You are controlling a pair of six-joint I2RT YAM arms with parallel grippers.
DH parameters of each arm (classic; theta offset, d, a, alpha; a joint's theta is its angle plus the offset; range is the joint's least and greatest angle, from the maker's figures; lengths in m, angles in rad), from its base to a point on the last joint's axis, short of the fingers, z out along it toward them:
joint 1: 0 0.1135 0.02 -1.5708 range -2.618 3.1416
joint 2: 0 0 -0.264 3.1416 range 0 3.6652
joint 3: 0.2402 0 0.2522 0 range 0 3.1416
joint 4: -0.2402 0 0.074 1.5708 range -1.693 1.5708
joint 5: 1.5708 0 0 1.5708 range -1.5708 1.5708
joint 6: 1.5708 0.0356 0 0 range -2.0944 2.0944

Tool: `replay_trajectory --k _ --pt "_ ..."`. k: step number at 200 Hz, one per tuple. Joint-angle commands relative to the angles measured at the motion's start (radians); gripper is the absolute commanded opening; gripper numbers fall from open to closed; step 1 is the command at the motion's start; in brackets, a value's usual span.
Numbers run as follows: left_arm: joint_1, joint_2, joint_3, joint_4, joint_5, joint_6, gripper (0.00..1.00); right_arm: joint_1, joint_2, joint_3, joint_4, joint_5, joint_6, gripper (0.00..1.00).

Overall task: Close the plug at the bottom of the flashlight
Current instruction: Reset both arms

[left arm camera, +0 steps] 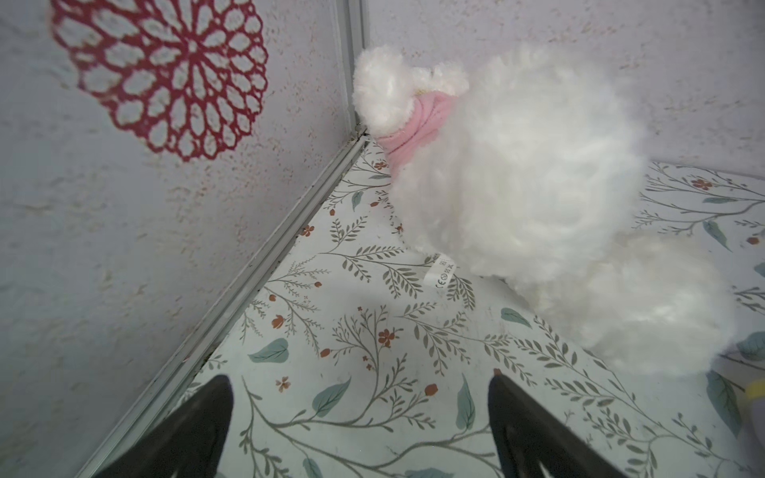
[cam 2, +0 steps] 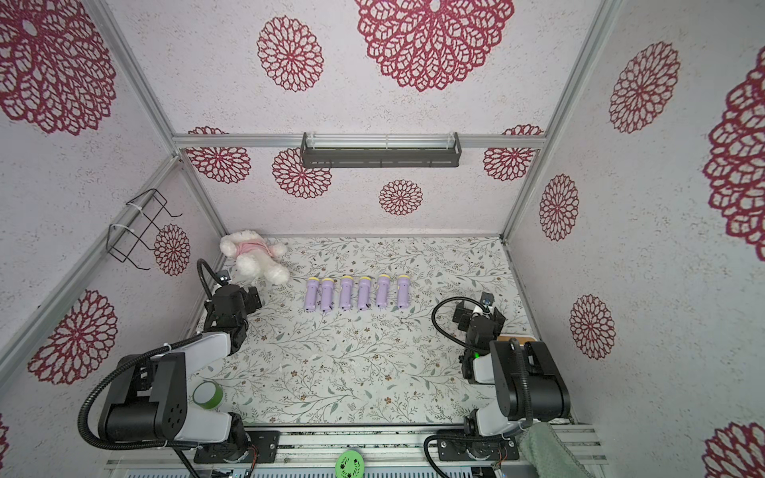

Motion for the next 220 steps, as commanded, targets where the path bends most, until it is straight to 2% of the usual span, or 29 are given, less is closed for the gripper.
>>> replay_trajectory --k 1,11,23,39,52,59,68,77,220 --pt "0.014 0.039 -0.048 0.218 0.116 0.053 0.97 0.005 -0.002 0.010 0.029 -0.008 -0.019 0.99" --pt "0.018 0.055 -0.080 0.304 0.138 0.057 0.97 0.005 -0.005 0.011 0.023 -0.007 -0.018 0.99" --pt "0.037 0.044 -0.092 0.283 0.186 0.038 0.97 0.007 -0.007 0.010 0.022 -0.007 -0.020 0.99" --pt "0.046 0.093 -0.148 0.459 0.228 0.054 0.97 0.008 -0.005 0.010 0.024 -0.004 -0.020 0.99" --pt "0.051 0.063 -0.130 0.366 0.234 0.043 0.97 0.008 -0.004 0.010 0.027 -0.005 -0.021 0.99" --pt "0.055 0.069 -0.136 0.384 0.230 0.041 0.97 0.008 -0.006 0.013 0.018 -0.005 -0.021 0.99" --pt "0.055 0.080 -0.138 0.415 0.174 0.020 0.97 0.008 -0.004 0.014 0.017 -0.005 -0.021 0.99" --pt "0.052 0.079 -0.121 0.371 0.120 0.005 0.97 0.008 -0.004 0.014 0.016 -0.005 -0.022 0.99" --pt "0.055 0.085 -0.112 0.358 0.128 0.002 0.97 0.008 -0.004 0.013 0.016 -0.005 -0.021 0.99"
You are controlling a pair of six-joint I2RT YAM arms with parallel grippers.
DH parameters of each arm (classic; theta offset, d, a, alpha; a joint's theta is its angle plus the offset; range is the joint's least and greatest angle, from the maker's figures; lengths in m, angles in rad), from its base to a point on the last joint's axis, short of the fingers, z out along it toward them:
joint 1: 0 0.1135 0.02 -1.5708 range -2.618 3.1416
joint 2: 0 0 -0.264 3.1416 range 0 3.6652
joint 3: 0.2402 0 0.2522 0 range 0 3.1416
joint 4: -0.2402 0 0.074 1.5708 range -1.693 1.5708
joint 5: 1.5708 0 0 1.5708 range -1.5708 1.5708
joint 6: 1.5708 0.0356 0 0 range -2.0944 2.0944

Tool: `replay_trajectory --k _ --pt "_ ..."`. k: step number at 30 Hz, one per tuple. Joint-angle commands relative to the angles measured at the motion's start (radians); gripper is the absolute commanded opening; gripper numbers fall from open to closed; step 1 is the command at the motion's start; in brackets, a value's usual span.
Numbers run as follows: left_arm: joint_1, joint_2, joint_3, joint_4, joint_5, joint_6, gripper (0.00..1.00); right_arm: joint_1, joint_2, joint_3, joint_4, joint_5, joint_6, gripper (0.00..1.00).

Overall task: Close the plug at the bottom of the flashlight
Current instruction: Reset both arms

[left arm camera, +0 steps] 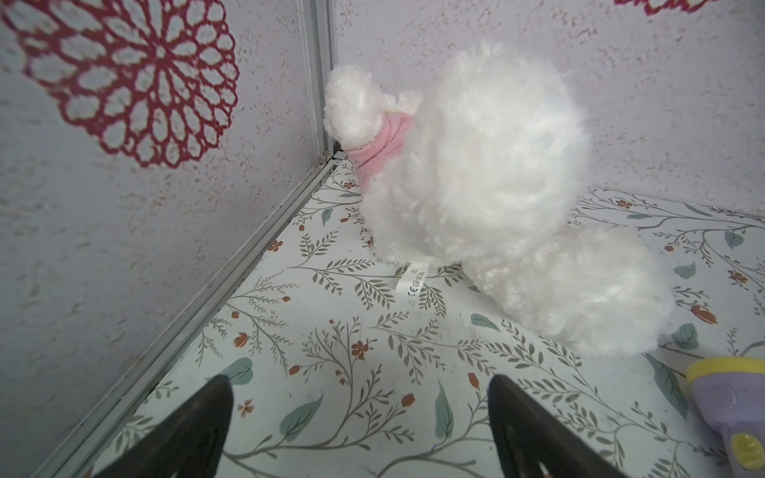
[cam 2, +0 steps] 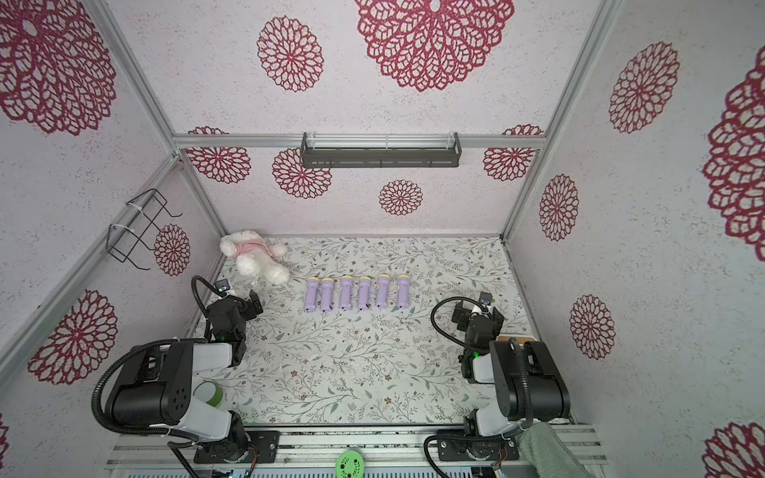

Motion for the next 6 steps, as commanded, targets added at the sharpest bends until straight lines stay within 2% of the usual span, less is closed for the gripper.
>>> replay_trajectory --k 1,6 --pt "0.011 0.010 0.024 0.014 0.003 -0.010 0.97 0.004 -0.004 0.013 0.030 -0.004 -0.014 0.99" --pt "0.008 -0.004 0.006 0.029 0.003 -0.015 0.97 0.004 -0.004 0.013 0.030 -0.004 -0.014 0.99"
